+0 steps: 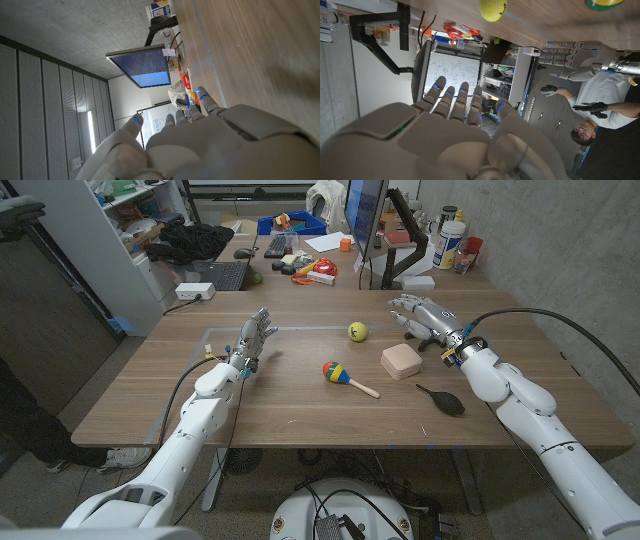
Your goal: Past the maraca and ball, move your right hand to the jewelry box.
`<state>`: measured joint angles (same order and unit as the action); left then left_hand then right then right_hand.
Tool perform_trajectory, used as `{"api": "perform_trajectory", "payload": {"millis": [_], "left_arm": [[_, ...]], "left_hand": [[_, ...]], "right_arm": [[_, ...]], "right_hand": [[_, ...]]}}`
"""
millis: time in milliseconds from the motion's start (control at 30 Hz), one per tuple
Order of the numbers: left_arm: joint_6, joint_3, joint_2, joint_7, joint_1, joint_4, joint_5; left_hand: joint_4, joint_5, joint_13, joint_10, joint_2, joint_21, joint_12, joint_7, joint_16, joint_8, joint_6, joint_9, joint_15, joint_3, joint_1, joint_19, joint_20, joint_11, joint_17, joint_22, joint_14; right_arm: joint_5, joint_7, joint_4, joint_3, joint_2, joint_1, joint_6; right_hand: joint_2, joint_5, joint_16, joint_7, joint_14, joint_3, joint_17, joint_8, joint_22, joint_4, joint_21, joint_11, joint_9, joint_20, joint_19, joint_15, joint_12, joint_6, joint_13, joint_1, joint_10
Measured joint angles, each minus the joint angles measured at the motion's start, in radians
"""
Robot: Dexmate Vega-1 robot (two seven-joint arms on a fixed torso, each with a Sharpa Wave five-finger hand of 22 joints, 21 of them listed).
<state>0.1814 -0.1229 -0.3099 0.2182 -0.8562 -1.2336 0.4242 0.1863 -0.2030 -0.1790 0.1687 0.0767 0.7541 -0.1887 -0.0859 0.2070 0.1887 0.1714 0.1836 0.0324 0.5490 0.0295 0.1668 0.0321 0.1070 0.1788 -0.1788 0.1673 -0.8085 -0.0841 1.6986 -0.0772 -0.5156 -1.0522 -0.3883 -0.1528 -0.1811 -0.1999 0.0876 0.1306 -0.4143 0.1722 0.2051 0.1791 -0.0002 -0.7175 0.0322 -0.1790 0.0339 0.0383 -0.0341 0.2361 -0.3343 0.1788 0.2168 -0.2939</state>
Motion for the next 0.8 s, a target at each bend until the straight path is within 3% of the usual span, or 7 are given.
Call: {"api": "perform_trajectory", "payload": {"millis": [800], "left_arm": [[-0.008, -0.001, 0.002, -0.008, -0.007, -0.011, -0.005]], "left_hand": [[0.0, 0.0, 0.0, 0.0, 0.0, 0.0, 0.0, 0.0, 0.0, 0.0, 0.0, 0.0, 0.0, 0.0, 0.0, 0.0, 0.0, 0.0, 0.0, 0.0, 0.0]], "right_arm": [[-0.048, 0.012, 0.024, -0.025, -0.031, -0.008, 0.052]], "right_hand": [[-0.007, 0.0, 0.004, 0.002, 0.009, -0.008, 0.0, 0.0, 0.0, -0.016, 0.008, 0.007, 0.0, -0.004, -0.004, -0.002, 0.0, -0.023, 0.0, 0.022, -0.014]]}}
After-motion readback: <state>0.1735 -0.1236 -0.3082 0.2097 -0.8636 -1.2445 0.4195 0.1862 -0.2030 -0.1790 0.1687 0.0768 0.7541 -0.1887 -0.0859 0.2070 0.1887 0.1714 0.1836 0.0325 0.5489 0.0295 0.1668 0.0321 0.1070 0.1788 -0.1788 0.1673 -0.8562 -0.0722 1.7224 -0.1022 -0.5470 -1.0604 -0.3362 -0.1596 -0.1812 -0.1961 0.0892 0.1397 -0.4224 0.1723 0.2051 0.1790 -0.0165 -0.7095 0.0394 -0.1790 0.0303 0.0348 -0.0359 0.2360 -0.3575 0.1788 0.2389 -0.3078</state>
